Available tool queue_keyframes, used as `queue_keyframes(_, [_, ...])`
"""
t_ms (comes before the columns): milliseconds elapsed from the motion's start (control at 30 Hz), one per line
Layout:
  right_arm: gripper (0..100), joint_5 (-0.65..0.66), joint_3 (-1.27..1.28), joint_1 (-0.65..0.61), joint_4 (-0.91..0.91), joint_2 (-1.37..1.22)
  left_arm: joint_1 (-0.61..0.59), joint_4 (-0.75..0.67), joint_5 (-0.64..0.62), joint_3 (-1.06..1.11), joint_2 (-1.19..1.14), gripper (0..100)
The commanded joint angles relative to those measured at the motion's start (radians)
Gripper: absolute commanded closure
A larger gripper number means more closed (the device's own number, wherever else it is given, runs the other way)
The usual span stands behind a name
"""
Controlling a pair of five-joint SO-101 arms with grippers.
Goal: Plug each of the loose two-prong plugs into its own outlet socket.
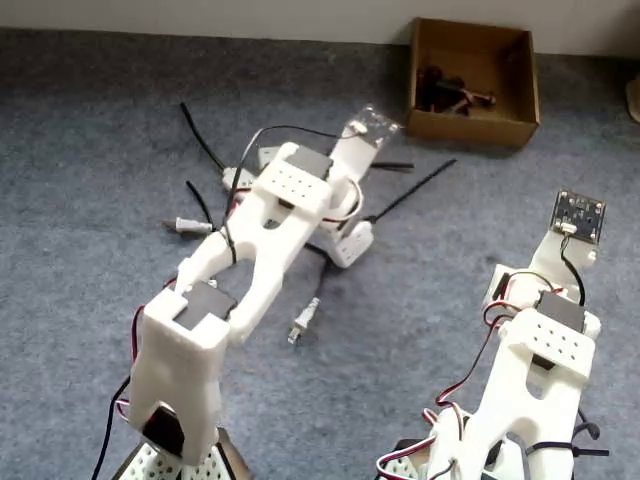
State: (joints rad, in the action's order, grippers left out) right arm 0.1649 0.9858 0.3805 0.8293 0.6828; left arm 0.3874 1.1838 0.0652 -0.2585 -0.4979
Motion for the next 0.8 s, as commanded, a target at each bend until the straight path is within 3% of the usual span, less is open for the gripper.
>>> queue_keyframes(0, [79.6,0.011,-0.012,-0.005,-0.025,0.016,-0.004,0.014,0.011,-0.045,0.045,84])
queue_keyframes(367, [79.6,0.012,-0.012,-0.005,-0.025,0.016,0.107,0.155,0.006,-0.079,0.139,84])
queue_keyframes(633, [79.6,0.012,-0.012,-0.005,-0.025,0.016,0.134,0.147,0.006,-0.031,0.142,84])
queue_keyframes(767, [79.6,0.012,-0.012,-0.005,-0.025,0.016,0.136,0.074,0.006,0.025,0.142,84])
